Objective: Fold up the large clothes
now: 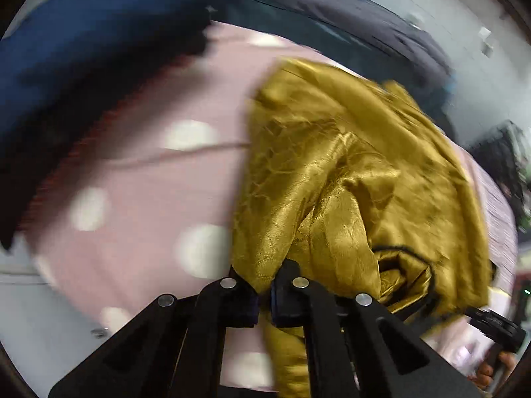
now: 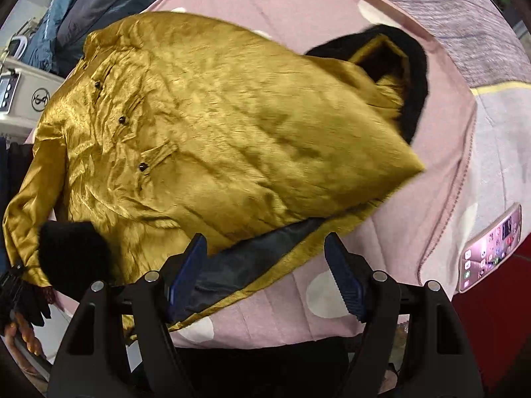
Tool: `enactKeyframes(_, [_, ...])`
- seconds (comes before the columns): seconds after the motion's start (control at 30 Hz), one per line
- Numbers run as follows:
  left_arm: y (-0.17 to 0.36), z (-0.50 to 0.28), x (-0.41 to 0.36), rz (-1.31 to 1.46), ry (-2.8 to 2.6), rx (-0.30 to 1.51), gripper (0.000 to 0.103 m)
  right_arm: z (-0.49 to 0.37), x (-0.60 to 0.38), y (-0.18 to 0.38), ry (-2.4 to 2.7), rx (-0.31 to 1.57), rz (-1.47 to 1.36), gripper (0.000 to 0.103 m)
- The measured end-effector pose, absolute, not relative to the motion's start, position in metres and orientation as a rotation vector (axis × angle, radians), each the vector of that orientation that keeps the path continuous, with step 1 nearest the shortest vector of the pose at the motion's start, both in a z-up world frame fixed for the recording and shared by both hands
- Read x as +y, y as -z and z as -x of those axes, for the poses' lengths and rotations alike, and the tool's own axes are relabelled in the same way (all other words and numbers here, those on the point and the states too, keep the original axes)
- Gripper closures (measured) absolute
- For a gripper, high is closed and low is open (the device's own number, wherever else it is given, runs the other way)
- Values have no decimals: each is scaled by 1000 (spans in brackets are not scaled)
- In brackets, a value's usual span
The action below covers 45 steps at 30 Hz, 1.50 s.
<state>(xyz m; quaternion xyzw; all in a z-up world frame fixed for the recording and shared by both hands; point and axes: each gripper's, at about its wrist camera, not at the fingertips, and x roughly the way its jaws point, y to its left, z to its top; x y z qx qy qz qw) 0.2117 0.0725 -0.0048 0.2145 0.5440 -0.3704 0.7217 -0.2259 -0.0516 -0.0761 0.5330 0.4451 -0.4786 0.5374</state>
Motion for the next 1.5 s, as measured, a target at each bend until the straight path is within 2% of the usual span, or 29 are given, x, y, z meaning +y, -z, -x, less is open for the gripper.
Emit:
enactKeyframes(0.13, [-8, -276, 124, -489, 603, 1100, 99, 191, -62, 76, 1077, 1100, -1218, 30])
enactKeyframes(0.3, [6, -312, 156, -536, 424, 1095, 99, 154, -68, 73, 1007, 1139, -1150, 30])
enactKeyframes(0.4, [25, -330, 172, -528, 314, 1130, 98, 139, -68, 70, 978, 1163, -1105, 30])
enactKeyframes(0.57, [45, -337, 192, -482, 229, 1233, 90, 148, -74, 74, 988, 1184, -1109, 30])
enactKeyframes(0.6, [41, -330, 188, -479, 256, 1231, 84, 157, -78, 74, 1007, 1177, -1117, 30])
enactKeyframes(0.63, [34, -321, 182, -478, 288, 1218, 69, 166, -82, 73, 1045, 1163, -1121, 30])
enactKeyframes(0.67, [24, -312, 176, -483, 317, 1190, 60, 176, -82, 69, 1094, 1147, -1116, 30])
enactKeyframes(0.73, [6, -295, 165, -484, 357, 1127, 26, 206, -93, 62, 1221, 1097, -1109, 30])
enactKeyframes(0.8, [-14, -273, 149, -454, 454, 1067, 5, 241, -108, 55, 1324, 1019, -1171, 30])
enactKeyframes(0.93, [-33, -230, 110, -544, 599, 991, 6, 320, -130, 60, 1482, 864, -1376, 30])
enactKeyframes(1.0, [-28, -210, 93, -599, 650, 986, 6, 342, -134, 64, 1540, 847, -1388, 30])
enactKeyframes(1.13, [-7, -173, 73, -587, 730, 1105, 6, 356, -143, 84, 1486, 893, -1401, 34])
enactKeyframes(1.17, [-5, -163, 70, -580, 738, 1124, 6, 348, -144, 90, 1459, 896, -1406, 44])
enactKeyframes(1.2, [1, -151, 63, -578, 757, 1153, 6, 345, -145, 96, 1427, 904, -1407, 58])
enactKeyframes(1.27, [9, -137, 56, -595, 778, 1175, 6, 340, -148, 101, 1395, 921, -1397, 77])
enactKeyframes(1.37, [15, -114, 44, -637, 812, 1184, 6, 338, -159, 93, 1409, 908, -1340, 87])
enactKeyframes(1.5, [11, -99, 36, -701, 811, 1128, 6, 359, -192, 49, 1465, 798, -1268, 90])
